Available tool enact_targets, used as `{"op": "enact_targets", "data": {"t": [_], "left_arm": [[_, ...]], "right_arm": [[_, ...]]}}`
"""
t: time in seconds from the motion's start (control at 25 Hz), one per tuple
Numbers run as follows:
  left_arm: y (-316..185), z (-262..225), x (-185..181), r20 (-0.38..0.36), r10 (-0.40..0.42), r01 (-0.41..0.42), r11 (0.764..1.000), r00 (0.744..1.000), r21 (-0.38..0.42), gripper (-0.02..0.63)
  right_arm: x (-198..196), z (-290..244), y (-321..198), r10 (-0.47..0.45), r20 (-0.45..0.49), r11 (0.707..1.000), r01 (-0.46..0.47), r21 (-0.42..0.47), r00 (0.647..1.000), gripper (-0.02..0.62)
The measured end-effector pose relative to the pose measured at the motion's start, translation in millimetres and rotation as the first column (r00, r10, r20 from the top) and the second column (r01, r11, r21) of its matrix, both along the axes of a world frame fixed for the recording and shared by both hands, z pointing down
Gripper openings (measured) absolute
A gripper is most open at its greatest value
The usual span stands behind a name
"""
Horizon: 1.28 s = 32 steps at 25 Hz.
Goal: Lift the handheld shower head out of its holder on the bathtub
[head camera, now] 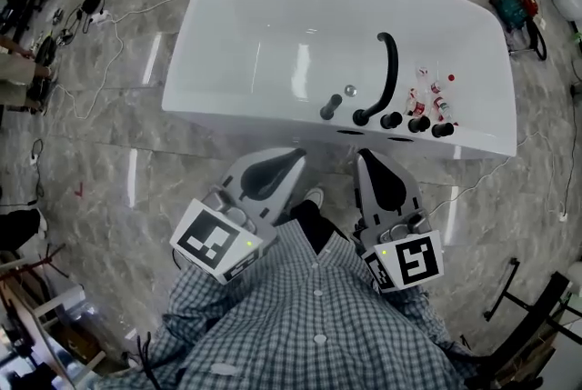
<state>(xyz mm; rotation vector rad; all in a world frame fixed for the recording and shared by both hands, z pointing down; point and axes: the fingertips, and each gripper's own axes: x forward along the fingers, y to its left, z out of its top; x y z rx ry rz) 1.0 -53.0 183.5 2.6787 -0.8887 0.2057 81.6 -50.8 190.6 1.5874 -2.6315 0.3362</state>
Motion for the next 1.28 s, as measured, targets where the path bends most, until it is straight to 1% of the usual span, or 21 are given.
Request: {"op": "enact_targets", "data": {"t": [0.12, 0.2, 0.4, 0.52, 0.64, 0.76, 0.96, 1.12, 1.28], "left_arm": [[-12, 9, 1, 0.009, -0.013, 0.013, 1.0, 1.0, -0.02, 0.009], [-17, 17, 2, -0.003, -0.017, 0.017, 0.999, 1.0, -0.045, 0.009], [-23, 33, 8, -0.036, 0.043, -0.046, 0.996, 0.998, -0.081, 0.009], [-36, 41, 5, -0.023, 0.063, -0.065, 0.992, 0.998, -0.105, 0.009], [-49, 45, 1, -0.009, 0.08, -0.081, 0.992, 0.997, -0.094, 0.009], [-56, 51, 4, -0.002, 0.118, -0.118, 0.99, 0.993, -0.071, 0.009], [-62, 76, 2, 0.01, 0.149, -0.148, 0.985, 0.989, -0.09, 0.009], [-65, 101, -2, 0.048, 0.153, -0.148, 0.985, 0.987, -0.09, 0.009], [-72, 121, 0, 0.039, 0.138, -0.133, 0.986, 0.99, -0.104, 0.009]], "right_arm": [[4, 14, -9, 0.001, -0.007, 0.999, -0.002, -0.033, 1.0, 0.018], [6, 22, -16, 0.008, -0.013, 0.999, -0.009, -0.049, 1.0, 0.018], [6, 37, -31, 0.041, -0.023, 0.997, -0.043, -0.069, 0.999, 0.018], [5, 46, -39, 0.081, -0.035, 0.993, -0.084, -0.088, 0.996, 0.018], [5, 55, -47, 0.118, -0.044, 0.988, -0.122, -0.099, 0.992, 0.018], [4, 67, -54, 0.142, -0.025, 0.982, -0.144, -0.121, 0.989, 0.018], [-2, 99, -61, 0.14, -0.042, 0.977, -0.145, -0.157, 0.989, 0.018], [-7, 123, -67, 0.132, -0.067, 0.974, -0.142, -0.174, 0.989, 0.018], [-5, 144, -74, 0.136, -0.07, 0.972, -0.147, -0.186, 0.988, 0.018]]}}
